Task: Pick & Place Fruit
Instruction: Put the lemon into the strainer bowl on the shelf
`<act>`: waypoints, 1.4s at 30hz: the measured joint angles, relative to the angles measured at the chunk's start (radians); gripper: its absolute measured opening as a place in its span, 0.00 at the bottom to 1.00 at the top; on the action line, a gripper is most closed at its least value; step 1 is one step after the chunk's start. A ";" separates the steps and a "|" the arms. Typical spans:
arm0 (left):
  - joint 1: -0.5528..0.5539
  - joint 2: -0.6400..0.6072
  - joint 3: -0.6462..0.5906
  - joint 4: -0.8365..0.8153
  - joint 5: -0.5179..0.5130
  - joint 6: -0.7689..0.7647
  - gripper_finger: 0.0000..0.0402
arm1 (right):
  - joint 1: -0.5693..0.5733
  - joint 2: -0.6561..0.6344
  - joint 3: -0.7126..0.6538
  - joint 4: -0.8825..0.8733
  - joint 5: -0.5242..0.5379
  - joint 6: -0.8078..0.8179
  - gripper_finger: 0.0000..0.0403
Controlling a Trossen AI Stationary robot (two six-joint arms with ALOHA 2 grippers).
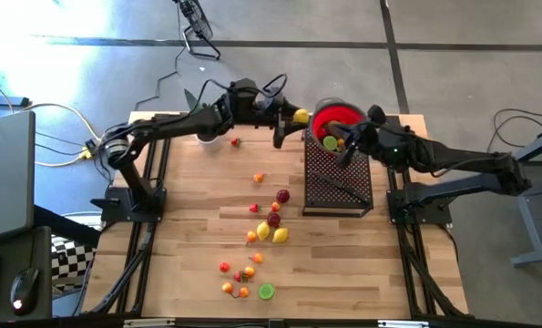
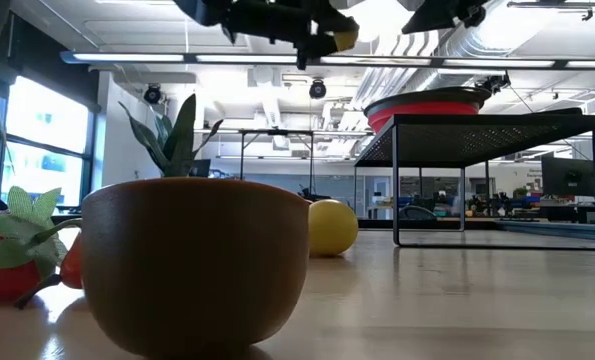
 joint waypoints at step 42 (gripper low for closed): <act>-0.016 0.252 0.145 0.072 -0.104 0.039 0.51 | 0.000 -0.081 0.000 0.000 0.067 0.003 0.01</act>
